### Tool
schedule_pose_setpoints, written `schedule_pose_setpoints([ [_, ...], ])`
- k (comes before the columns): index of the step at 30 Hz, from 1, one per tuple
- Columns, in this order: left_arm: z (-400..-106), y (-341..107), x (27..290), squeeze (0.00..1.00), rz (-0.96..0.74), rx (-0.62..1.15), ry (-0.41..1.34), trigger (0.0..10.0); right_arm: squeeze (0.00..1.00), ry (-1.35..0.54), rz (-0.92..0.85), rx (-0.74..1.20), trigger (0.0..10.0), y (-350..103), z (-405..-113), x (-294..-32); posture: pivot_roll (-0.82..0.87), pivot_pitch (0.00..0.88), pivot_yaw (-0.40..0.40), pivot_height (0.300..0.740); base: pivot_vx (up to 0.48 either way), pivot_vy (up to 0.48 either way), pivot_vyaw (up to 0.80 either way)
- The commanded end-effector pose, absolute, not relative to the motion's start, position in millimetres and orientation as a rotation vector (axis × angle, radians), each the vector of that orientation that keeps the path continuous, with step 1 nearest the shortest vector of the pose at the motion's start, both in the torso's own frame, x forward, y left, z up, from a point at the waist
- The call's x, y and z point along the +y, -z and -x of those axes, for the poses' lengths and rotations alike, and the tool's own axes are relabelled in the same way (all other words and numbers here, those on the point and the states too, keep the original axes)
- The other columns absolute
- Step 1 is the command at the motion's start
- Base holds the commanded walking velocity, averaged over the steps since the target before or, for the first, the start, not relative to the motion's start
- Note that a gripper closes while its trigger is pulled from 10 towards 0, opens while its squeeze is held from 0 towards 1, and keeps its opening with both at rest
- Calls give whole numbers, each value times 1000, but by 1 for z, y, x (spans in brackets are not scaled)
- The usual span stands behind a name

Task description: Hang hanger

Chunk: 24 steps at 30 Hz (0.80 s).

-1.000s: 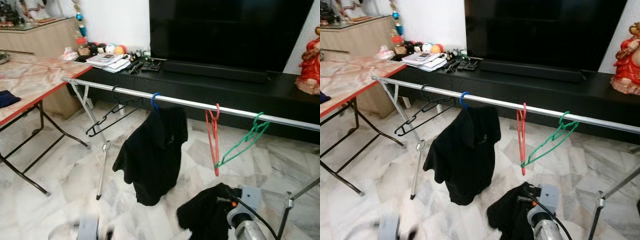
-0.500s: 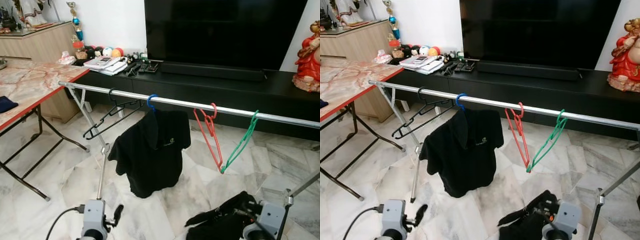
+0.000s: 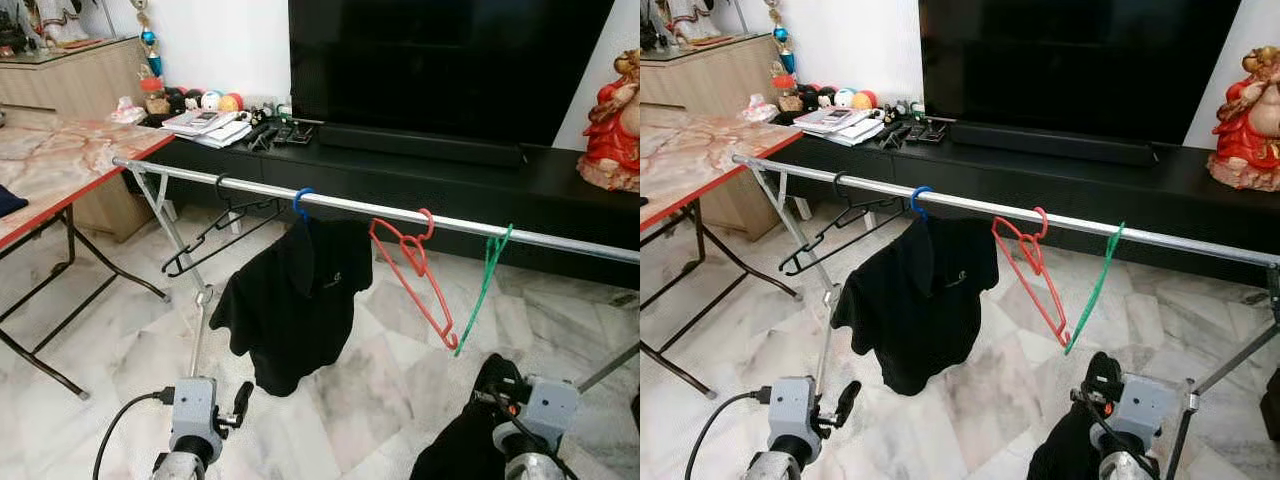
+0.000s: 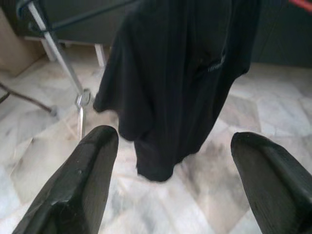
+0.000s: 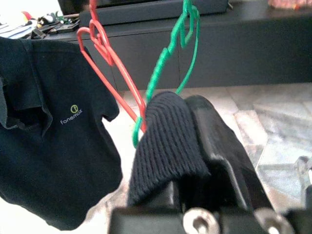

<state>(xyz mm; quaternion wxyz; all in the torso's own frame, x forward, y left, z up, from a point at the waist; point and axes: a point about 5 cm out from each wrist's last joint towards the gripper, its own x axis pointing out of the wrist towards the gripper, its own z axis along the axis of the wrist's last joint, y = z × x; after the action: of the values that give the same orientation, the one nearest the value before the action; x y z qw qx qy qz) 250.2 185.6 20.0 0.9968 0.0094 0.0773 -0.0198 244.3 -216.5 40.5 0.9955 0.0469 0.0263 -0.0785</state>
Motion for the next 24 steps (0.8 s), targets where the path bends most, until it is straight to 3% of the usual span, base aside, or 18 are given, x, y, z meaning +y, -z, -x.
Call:
schedule_pose_setpoints([
  [1, -247, -20, 186, 0, -11, 166, 28, 10000, 0, 131, -73, 8, 10000, -52, -251, -217, 31, 0, -30, 740, 0, 0, 0],
  [12, -250, -31, 193, 0, -18, 157, 37, 10000, 0, 134, -91, -5, 10000, -58, -250, -210, 20, 0, -6, 740, 0, 0, 0],
  [24, -253, -39, 192, 0, -15, 146, 47, 10000, 0, 114, -110, 15, 10000, -58, -255, -203, 33, 0, -1, 740, 0, 0, -791],
])
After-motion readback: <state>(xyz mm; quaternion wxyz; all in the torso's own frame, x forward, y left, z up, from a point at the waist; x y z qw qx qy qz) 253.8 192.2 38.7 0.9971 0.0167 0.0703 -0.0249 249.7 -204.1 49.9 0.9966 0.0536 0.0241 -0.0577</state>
